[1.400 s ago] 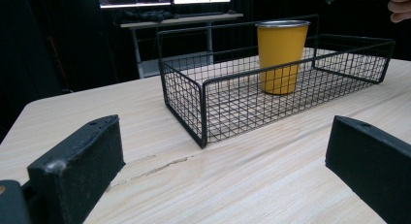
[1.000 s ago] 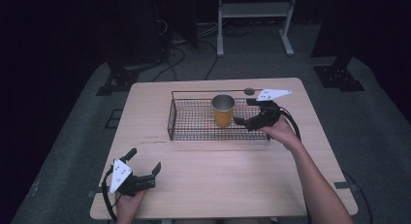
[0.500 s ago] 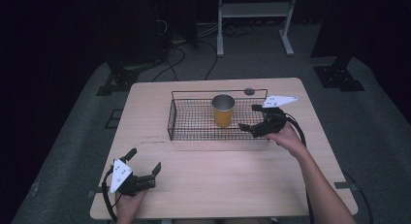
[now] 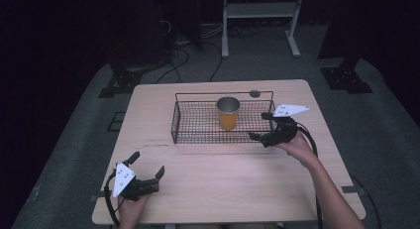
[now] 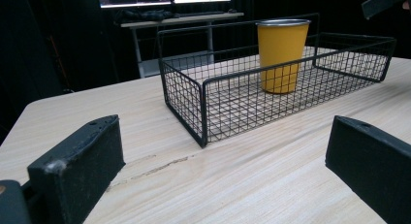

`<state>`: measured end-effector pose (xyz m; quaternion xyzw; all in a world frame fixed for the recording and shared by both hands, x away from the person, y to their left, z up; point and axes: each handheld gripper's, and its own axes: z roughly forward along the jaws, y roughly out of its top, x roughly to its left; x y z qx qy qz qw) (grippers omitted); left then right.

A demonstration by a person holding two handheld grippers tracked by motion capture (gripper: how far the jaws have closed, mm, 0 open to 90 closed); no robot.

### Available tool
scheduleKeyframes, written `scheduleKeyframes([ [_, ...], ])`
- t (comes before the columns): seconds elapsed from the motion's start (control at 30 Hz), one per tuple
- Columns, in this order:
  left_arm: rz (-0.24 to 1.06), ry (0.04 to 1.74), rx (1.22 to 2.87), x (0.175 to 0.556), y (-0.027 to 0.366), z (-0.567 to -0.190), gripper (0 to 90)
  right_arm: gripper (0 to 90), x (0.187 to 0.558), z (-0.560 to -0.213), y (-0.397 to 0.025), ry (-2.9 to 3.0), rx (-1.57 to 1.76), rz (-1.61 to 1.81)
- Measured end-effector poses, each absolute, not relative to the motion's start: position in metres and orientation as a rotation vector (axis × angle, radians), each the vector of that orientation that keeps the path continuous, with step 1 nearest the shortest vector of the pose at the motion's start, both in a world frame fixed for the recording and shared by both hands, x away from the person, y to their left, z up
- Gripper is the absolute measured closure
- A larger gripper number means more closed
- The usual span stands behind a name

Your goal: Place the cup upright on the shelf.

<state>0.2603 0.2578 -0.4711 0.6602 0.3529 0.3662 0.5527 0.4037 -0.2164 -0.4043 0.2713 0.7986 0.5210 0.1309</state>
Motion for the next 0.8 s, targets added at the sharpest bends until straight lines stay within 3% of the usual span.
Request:
scheduleKeyframes([
  [0.8,0.867,0.835,1.561,0.260,0.257,-0.471,0.0,0.5,0.374,-0.421,-0.233,2.290,0.797,1.513],
])
